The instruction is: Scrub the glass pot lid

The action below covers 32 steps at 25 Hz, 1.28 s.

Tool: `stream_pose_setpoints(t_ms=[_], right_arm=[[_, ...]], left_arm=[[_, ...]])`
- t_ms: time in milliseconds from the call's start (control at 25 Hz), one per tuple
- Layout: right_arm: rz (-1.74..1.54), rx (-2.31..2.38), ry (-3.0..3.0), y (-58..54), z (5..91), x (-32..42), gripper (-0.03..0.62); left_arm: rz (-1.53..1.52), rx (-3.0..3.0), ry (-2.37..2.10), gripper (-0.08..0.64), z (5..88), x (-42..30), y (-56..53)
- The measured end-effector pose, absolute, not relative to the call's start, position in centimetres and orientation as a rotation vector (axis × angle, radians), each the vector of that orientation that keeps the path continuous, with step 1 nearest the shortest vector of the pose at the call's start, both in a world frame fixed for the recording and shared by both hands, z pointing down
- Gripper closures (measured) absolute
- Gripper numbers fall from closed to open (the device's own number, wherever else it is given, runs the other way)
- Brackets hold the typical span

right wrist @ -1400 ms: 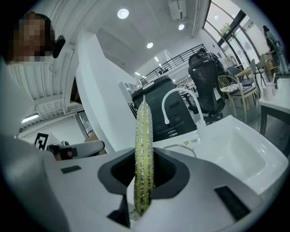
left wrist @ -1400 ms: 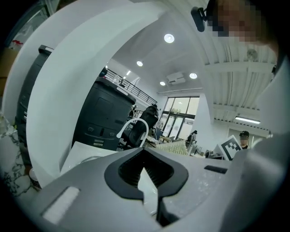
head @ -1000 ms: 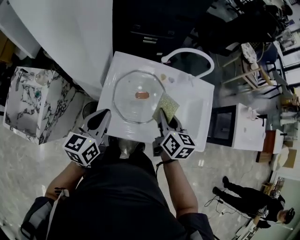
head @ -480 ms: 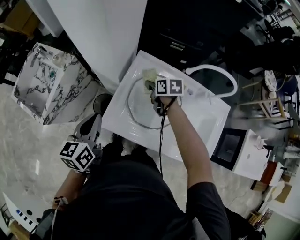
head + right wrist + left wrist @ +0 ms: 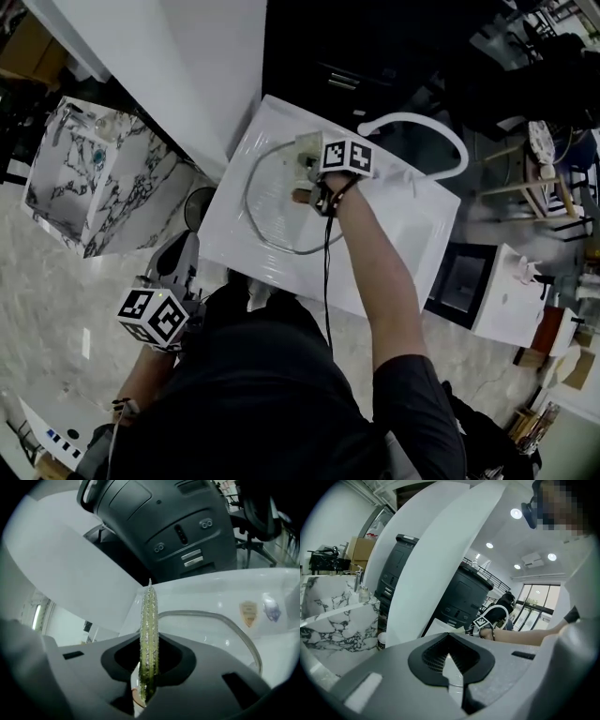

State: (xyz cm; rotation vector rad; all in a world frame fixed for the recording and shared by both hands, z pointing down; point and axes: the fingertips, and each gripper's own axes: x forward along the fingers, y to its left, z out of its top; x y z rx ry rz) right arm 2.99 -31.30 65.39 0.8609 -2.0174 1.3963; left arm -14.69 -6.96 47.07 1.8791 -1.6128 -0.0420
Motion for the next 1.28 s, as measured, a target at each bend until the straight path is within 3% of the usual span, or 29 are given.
stream_pose_setpoints(t_ms=[720,920,1280], right_arm=[[1.963,1.482,-1.976,-22.7,67.6,19.1,0.526],[1.946,1.586,-1.92,-17.6,67.9,21.3,0.526],[1.6,1.195,-2.256,-15.8,64.4,13.1,0.526]], left_arm=[[0.132,2.198,-1.241,0.56,45.5,-2.5,-12.4],[0.155,2.263,-1.146,0.56,44.9,0.6,-12.9],[0.125,2.231,-1.154,0.56,45.0,-0.1,-12.2]])
